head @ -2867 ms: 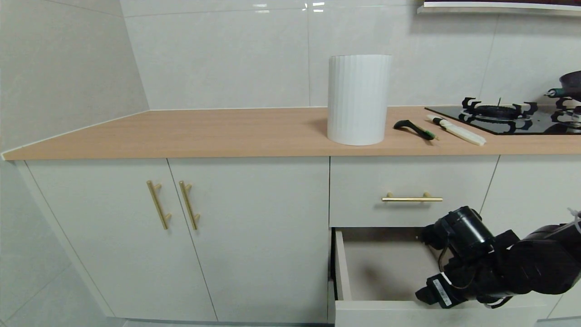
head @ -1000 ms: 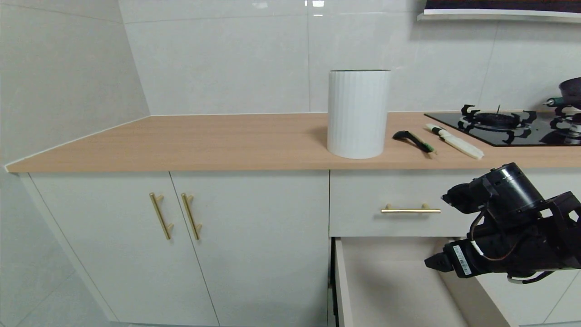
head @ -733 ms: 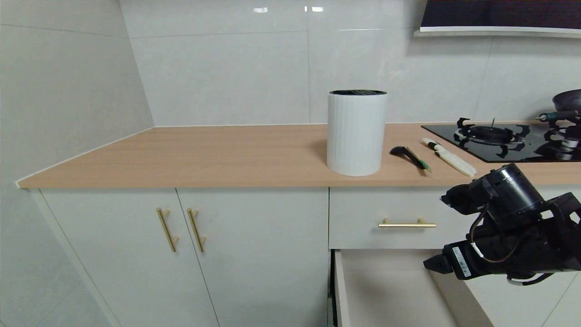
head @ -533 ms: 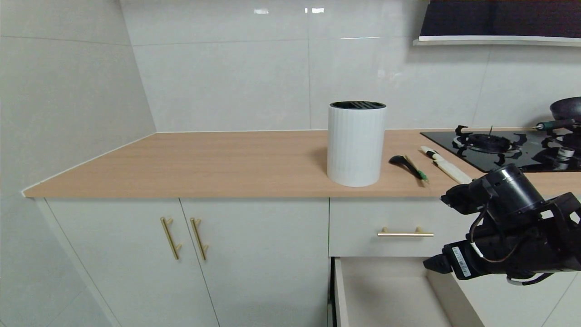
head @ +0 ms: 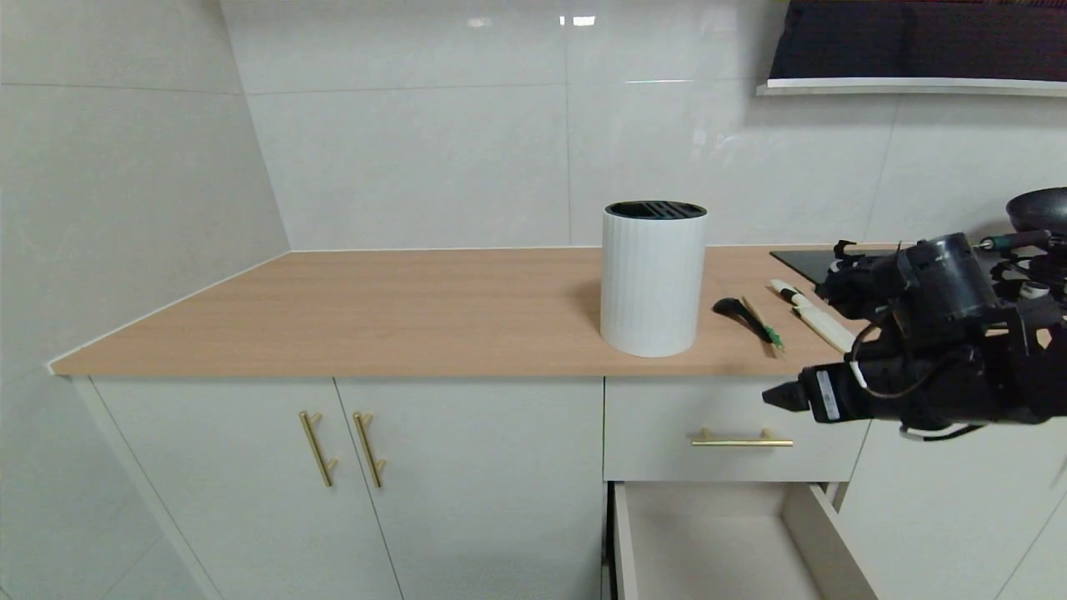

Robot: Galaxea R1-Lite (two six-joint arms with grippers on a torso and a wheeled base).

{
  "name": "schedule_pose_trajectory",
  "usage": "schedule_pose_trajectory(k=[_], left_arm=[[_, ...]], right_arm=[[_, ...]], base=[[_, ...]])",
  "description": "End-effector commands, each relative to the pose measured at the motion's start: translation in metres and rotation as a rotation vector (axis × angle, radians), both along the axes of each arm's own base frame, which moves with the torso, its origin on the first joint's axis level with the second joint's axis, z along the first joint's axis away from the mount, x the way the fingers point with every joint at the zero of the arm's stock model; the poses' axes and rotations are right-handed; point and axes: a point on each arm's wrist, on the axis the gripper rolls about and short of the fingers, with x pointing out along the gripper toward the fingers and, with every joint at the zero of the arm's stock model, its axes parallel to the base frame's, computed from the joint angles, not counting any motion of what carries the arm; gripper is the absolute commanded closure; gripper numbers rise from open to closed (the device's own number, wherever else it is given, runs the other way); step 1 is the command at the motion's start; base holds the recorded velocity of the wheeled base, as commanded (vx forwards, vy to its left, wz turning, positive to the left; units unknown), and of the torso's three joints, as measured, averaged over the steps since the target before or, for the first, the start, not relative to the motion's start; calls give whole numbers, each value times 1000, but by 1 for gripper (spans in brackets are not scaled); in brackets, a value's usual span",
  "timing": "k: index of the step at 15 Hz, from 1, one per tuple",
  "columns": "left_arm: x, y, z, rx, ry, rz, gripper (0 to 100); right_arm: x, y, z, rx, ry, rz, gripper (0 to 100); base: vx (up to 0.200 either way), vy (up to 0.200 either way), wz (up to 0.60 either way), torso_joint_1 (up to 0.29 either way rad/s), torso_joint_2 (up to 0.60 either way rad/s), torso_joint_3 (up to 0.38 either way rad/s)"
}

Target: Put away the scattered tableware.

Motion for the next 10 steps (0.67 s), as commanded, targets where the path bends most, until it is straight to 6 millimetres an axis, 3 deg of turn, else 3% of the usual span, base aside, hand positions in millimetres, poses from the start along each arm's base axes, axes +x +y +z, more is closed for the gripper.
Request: schedule_pose_trajectory(k=[1,3,10], left_arm=[[0,0,0,0,-1,0,0],[0,0,0,0,-1,0,0],[0,0,0,0,-1,0,0]], right_arm=[[50,0,6,8,5,-59,0],[73,7,3,57,8,-101,0],[110,1,-22,84,19,-241,0]], base=[[0,0,0,0,0,0],[0,0,0,0,0,0],[0,0,0,0,0,0]])
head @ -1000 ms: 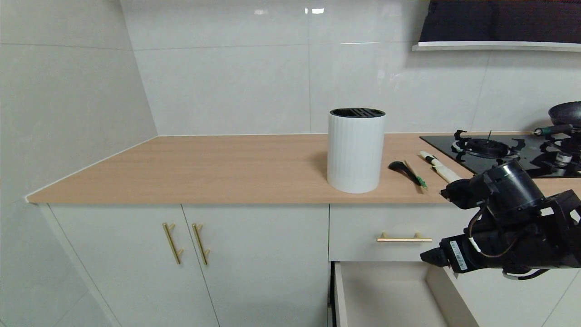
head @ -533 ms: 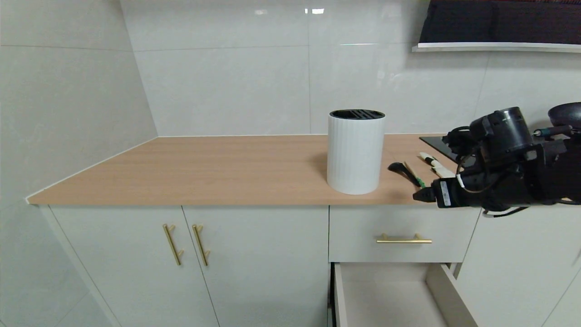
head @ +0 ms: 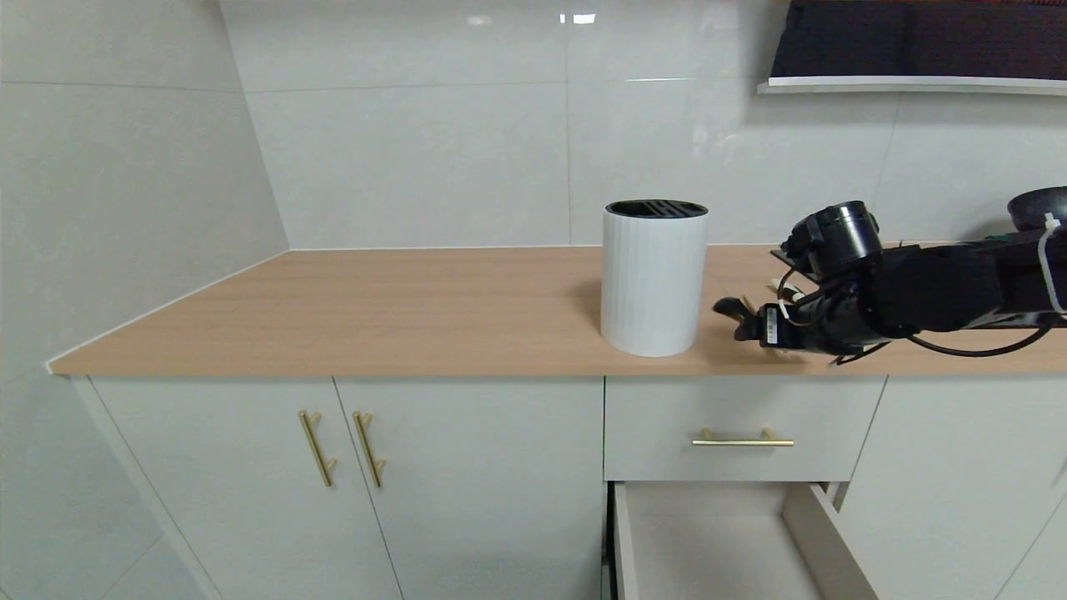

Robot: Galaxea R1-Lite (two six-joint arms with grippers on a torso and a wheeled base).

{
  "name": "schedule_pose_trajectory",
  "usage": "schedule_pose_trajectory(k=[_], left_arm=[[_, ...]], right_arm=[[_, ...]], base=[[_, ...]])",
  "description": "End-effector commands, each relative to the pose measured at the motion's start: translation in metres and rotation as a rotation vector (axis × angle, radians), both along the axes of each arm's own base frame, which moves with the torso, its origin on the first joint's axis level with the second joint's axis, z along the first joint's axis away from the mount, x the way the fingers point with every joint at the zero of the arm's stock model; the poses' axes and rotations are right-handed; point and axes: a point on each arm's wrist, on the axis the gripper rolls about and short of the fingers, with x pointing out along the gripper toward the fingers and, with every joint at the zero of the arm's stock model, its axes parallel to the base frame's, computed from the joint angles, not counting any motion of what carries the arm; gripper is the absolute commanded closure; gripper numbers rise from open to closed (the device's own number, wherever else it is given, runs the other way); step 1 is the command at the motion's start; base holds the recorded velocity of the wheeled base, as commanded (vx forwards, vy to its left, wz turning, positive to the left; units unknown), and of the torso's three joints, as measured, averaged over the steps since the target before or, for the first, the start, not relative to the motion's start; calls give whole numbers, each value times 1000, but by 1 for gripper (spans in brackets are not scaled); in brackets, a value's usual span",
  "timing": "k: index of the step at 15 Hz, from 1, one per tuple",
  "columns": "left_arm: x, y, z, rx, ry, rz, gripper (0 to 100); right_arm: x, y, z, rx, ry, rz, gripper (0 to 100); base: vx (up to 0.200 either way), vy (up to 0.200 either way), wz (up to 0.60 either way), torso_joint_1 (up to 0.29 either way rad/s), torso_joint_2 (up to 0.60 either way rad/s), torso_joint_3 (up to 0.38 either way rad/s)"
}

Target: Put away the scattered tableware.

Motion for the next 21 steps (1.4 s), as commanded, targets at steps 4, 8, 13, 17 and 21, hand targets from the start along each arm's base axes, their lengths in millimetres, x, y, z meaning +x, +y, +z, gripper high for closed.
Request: schedule_pose_trajectory(k=[4,8,13,17,21], left_arm=[[0,0,0,0,-1,0,0],[0,0,0,0,-1,0,0],[0,0,0,0,-1,0,0],[0,0,0,1,-1,0,0],[0,0,0,1,-1,0,0]], right_arm=[[22,-5,-20,-12,-6,-62,0],[24,-9,-19,-8,-22,-70,0],[26,-8,-24,-13,-9,-69,100],[24,-9,-20,-12,-18,-70,100],[13,-13,2,-24,-67,-106,100]], base=[[0,0,0,0,0,0],[0,0,0,0,0,0],[0,0,0,0,0,0],[0,0,0,0,0,0],[0,0,0,0,0,0]])
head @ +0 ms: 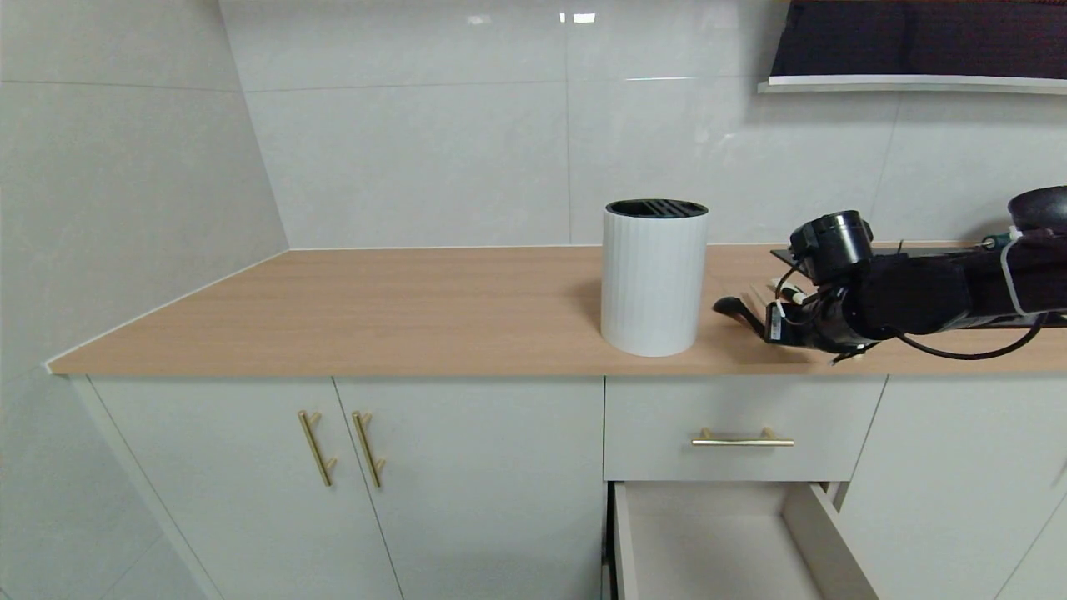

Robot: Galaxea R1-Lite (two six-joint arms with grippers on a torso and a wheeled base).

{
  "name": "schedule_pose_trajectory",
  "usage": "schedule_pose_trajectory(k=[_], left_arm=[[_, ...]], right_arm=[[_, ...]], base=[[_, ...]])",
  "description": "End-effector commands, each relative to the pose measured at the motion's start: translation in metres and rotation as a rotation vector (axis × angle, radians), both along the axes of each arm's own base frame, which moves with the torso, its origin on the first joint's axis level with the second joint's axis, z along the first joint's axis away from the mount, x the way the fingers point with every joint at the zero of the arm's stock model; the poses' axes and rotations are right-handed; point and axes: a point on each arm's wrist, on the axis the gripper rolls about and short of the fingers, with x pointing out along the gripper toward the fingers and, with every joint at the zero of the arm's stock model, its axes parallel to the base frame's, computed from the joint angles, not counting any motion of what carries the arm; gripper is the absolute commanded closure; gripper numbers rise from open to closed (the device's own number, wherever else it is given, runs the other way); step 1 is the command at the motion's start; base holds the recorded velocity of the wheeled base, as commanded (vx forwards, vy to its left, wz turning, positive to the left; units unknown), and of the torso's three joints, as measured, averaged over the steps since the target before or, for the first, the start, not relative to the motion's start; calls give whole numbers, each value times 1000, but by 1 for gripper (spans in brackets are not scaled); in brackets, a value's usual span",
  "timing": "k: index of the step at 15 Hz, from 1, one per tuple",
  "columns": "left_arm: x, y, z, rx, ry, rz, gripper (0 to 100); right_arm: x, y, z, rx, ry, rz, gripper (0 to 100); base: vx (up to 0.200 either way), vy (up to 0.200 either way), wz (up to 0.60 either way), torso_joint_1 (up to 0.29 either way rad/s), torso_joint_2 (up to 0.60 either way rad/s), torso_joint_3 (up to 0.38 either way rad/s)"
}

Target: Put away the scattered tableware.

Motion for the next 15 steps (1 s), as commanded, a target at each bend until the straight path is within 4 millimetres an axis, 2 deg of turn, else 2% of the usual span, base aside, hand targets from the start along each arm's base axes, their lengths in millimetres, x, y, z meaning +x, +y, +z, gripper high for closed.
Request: schedule_pose_trajectory(k=[1,3,7,8,9,10,11,12,15], left_arm=[[0,0,0,0,-1,0,0],[0,0,0,0,-1,0,0],[0,0,0,0,-1,0,0],[0,0,0,0,-1,0,0],[0,0,0,1,-1,0,0],[0,0,0,0,-1,0,0],[0,0,0,1,-1,0,0],[0,0,0,1,-1,0,0],[0,0,0,0,-1,0,0]], right_arm=[[-12,-3,18,11,-30,1,100],[-43,-7,41,69,-23,-16,100],[-130,-19,81,201,-60,92,100],[-149,-19,80,202,-42,121,100],[-155,-18,80,202,-38,129,100],[-176,-23,77,194,-9,136,100],[-183,-25,74,197,4,149,100],[-198,-29,69,183,20,234,100],[-220,-34,69,188,7,316,100]], base=[[0,0,0,0,0,0],[0,0,0,0,0,0],[0,0,0,0,0,0],[0,0,0,0,0,0],[0,0,0,0,0,0],[0,0,0,0,0,0],[0,0,0,0,0,0],[0,0,0,0,0,0],[0,0,0,0,0,0]])
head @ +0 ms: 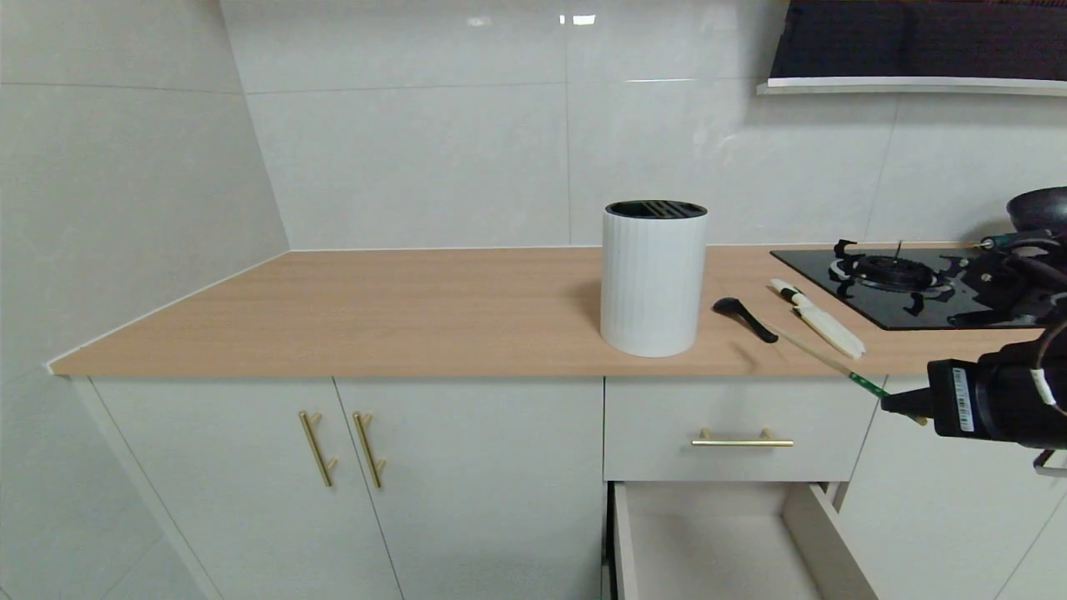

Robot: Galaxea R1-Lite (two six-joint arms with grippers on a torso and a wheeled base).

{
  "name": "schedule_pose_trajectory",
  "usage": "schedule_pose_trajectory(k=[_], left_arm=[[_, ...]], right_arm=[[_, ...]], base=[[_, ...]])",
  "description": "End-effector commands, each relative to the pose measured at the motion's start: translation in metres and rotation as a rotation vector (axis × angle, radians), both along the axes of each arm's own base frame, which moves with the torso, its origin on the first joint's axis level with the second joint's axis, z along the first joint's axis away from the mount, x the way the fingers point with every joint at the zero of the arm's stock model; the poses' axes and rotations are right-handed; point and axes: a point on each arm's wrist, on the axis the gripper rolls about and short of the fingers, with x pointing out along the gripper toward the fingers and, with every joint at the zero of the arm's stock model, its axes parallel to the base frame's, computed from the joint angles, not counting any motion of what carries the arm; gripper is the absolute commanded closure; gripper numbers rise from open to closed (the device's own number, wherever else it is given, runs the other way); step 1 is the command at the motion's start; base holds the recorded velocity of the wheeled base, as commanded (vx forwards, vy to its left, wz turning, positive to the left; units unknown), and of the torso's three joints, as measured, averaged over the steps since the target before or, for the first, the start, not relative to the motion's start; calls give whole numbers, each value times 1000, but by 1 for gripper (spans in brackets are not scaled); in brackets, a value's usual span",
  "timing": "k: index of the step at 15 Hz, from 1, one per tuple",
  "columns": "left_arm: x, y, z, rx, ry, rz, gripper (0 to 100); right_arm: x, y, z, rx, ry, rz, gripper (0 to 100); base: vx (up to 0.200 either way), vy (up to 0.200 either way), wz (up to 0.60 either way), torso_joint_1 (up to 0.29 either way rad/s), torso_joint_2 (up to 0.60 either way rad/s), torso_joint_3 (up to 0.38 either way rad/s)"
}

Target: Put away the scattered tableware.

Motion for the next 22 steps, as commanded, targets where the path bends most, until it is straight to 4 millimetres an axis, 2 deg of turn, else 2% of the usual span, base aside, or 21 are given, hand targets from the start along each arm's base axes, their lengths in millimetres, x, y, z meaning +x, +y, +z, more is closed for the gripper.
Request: schedule_pose_trajectory(k=[1,3,11,22], left_arm=[[0,0,0,1,0,0,0],[0,0,0,1,0,0,0],[0,0,0,1,0,0,0],[0,0,0,1,0,0,0]], right_arm=[[-21,-6,8,20,-51,25,100],[-30,-8,6,-3,-64,73,100],[-30,-4,-6,-56,-29,137,100],[-38,10,-18,-70,3,232,100]], base=[[0,0,0,0,0,0],[0,0,0,0,0,0],[0,0,0,-9,22,15],[0,0,0,-153,431,276]])
